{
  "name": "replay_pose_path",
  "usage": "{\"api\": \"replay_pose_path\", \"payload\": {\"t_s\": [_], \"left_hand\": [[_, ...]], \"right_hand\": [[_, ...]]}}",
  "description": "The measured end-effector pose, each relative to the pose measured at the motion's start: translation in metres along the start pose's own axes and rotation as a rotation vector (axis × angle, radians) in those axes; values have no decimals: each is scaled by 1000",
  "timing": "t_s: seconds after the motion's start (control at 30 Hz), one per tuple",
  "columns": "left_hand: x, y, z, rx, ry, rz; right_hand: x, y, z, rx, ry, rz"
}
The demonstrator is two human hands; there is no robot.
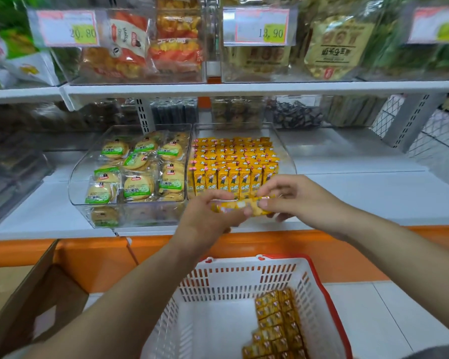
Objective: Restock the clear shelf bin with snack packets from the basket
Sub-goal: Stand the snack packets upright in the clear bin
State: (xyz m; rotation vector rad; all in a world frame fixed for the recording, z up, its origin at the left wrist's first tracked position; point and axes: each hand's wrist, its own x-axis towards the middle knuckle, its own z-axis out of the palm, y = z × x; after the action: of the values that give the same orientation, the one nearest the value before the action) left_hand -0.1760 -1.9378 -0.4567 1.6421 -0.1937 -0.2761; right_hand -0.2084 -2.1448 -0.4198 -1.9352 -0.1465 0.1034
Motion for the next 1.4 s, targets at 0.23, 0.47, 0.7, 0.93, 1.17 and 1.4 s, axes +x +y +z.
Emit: {"api": "replay_pose_path", "payload": {"t_s": [0.23,0.47,0.7,0.93,1.17,1.4], "left_hand": [[-6,-1,7,-123,53,-3],[-12,2,12,14,-21,106],[74,3,43,310,-53,243],[152,16,58,1006,-8,465],[201,-7,67,1303,-111,516],[207,-26,57,1088,-69,598]], "right_hand": [[-13,8,9,-97,-157,34],[-12,3,11,-12,-10,-39],[23,38,-48,-83,315,-85],[41,24,-85,-406,518,-189],[97,31,-86,-872,325,-113],[118,22,-82,-1049,312,-64]]}}
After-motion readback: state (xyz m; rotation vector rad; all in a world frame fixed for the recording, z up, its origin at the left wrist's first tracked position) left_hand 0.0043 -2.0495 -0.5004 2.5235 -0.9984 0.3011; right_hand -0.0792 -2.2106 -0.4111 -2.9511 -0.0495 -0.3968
